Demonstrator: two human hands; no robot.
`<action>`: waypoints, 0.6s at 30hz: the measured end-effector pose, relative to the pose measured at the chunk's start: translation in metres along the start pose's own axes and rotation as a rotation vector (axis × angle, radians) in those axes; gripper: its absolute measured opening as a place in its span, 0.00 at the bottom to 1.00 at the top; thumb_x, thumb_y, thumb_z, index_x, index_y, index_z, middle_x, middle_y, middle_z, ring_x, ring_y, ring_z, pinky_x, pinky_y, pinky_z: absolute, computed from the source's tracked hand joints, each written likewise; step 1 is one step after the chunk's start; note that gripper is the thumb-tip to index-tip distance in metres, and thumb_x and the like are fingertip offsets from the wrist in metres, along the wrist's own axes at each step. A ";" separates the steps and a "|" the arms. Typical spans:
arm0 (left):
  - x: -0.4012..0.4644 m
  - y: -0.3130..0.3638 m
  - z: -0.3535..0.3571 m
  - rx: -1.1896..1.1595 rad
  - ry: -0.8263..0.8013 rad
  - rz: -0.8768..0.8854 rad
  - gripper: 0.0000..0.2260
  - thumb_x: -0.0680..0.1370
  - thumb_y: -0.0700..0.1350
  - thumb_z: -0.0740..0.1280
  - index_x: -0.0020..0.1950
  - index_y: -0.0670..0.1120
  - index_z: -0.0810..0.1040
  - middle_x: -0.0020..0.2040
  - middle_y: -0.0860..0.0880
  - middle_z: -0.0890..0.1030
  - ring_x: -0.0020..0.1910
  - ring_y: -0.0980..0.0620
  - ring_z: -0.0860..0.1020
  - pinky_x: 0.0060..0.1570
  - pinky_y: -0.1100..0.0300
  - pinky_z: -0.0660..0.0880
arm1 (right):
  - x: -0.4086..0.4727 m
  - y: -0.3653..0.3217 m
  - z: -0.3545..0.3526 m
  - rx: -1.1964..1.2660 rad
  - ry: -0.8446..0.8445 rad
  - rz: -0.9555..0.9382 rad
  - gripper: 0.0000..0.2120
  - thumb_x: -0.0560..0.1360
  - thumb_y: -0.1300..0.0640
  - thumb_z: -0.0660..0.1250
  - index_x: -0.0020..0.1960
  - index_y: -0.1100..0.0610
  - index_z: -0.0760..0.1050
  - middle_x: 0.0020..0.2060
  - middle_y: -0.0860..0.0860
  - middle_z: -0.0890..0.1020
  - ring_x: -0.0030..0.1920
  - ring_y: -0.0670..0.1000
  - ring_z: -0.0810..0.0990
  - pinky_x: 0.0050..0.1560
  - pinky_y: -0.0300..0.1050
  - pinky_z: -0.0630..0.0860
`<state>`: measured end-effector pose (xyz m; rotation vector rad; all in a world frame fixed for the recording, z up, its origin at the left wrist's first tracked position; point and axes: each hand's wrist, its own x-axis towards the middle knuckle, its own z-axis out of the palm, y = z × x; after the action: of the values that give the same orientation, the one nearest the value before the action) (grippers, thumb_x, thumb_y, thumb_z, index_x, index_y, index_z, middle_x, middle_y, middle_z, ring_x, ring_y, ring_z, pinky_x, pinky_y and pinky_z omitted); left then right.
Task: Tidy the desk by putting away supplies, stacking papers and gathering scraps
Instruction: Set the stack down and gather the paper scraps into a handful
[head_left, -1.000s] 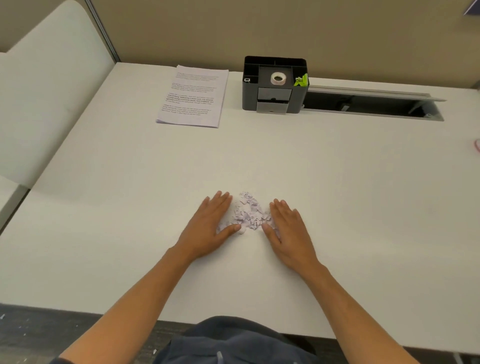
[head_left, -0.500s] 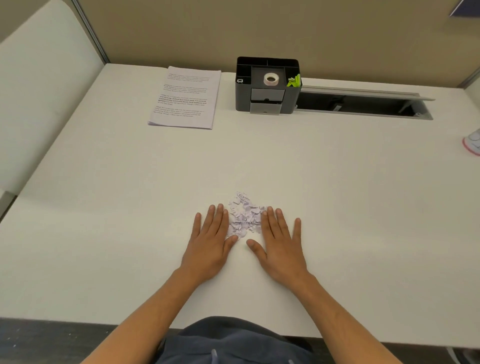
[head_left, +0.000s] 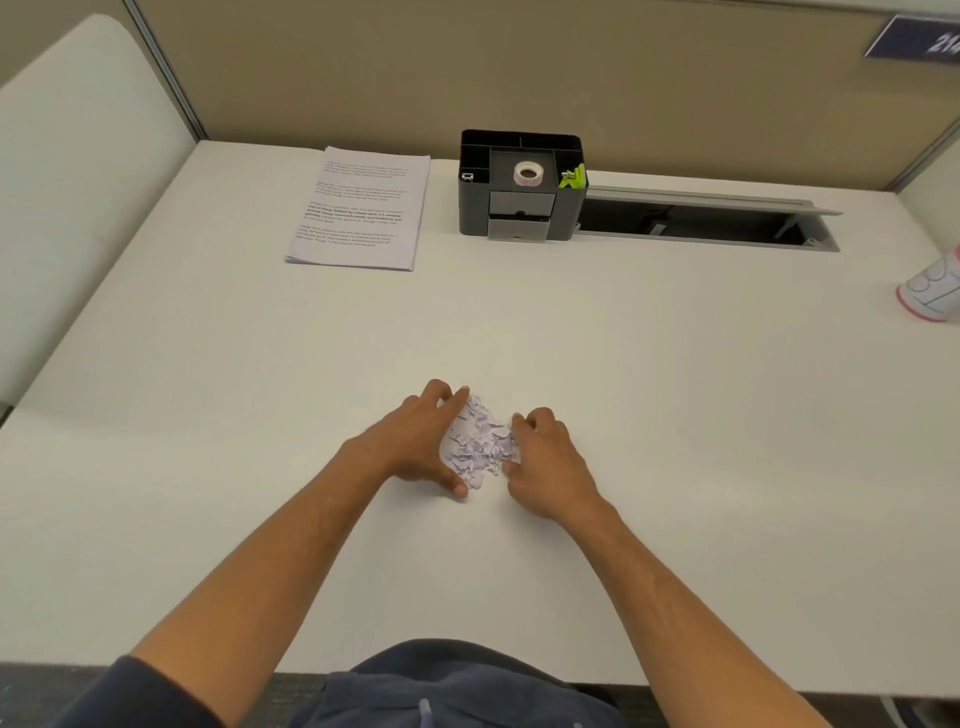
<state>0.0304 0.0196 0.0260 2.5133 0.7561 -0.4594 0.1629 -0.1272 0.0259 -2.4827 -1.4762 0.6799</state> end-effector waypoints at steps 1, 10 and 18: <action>0.003 0.001 -0.001 0.013 0.000 0.000 0.57 0.60 0.63 0.79 0.79 0.50 0.49 0.71 0.51 0.57 0.66 0.46 0.67 0.63 0.49 0.71 | 0.001 -0.002 0.001 0.009 -0.018 -0.009 0.19 0.76 0.55 0.66 0.64 0.58 0.66 0.61 0.52 0.65 0.60 0.54 0.68 0.53 0.52 0.76; 0.008 0.015 0.001 -0.079 0.088 0.048 0.32 0.69 0.55 0.76 0.70 0.52 0.70 0.60 0.52 0.69 0.55 0.49 0.76 0.54 0.54 0.74 | 0.009 -0.012 0.006 0.148 0.040 -0.009 0.12 0.76 0.61 0.67 0.59 0.59 0.74 0.54 0.55 0.70 0.51 0.55 0.74 0.46 0.42 0.71; 0.001 0.029 0.005 -0.086 0.100 -0.032 0.44 0.66 0.59 0.77 0.76 0.55 0.59 0.67 0.50 0.66 0.63 0.47 0.72 0.58 0.50 0.74 | 0.005 0.006 0.000 0.258 0.055 0.063 0.19 0.75 0.63 0.65 0.66 0.58 0.72 0.57 0.55 0.73 0.58 0.55 0.74 0.55 0.42 0.70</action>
<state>0.0467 -0.0039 0.0310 2.4622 0.8369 -0.3076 0.1694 -0.1254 0.0218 -2.3389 -1.2105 0.7539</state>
